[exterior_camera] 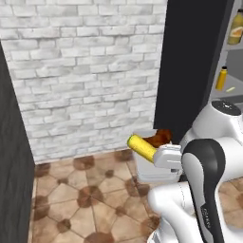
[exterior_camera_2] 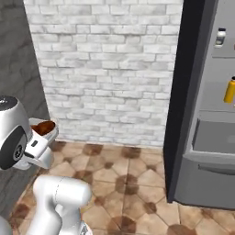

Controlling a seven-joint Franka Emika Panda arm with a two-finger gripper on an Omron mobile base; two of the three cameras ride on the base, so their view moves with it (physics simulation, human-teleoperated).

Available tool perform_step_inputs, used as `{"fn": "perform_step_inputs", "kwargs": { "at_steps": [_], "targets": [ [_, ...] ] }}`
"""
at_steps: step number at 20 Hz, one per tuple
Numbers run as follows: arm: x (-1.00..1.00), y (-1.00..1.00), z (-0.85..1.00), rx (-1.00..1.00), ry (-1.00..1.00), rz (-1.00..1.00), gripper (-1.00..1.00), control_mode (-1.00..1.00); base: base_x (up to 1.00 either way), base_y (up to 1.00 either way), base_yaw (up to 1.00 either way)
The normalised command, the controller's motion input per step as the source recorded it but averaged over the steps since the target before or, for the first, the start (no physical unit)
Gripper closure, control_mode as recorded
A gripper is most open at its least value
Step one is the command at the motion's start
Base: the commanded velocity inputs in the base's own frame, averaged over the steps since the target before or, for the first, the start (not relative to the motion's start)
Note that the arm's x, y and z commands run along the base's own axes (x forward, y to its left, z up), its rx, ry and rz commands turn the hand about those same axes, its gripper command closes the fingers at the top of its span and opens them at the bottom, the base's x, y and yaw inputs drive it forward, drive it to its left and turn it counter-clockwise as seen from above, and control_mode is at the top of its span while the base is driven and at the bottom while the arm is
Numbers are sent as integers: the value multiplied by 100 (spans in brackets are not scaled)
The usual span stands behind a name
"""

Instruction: Place the tupperware on the top shelf of the fridge. Make space for the tupperware among the existing items by rearranging them on the shelves if needed. Close the fridge door when finished.

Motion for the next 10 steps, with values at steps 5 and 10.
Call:
{"fn": "perform_step_inputs", "kwargs": {
  "at_steps": [5,10],
  "targets": [
    [0,0,0,0,0,0,100,100,82,-73,-39],
    [0,0,0,0,0,0,100,100,10,-84,-66]
  ]
}}
